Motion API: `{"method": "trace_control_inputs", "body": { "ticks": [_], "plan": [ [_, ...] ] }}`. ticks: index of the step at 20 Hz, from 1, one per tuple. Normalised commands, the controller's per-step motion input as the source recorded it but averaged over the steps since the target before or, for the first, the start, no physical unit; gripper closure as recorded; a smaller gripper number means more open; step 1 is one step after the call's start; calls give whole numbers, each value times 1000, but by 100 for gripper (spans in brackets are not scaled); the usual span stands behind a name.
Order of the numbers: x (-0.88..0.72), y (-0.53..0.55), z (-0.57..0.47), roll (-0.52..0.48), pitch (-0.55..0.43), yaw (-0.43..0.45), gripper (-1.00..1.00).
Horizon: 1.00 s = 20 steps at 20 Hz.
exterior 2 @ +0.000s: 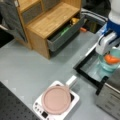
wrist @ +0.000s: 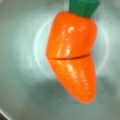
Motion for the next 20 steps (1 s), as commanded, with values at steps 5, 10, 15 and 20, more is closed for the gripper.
{"method": "trace_control_inputs", "body": {
  "ticks": [5,10,15,20],
  "plan": [
    [-9,-129,-83,144,-62,-78,-100],
    [35,-118,-40,147,-33,-56,-100],
    [65,-83,-5,63,36,95,-100],
    [121,-151,119,25,60,406,-100]
  ]
}}
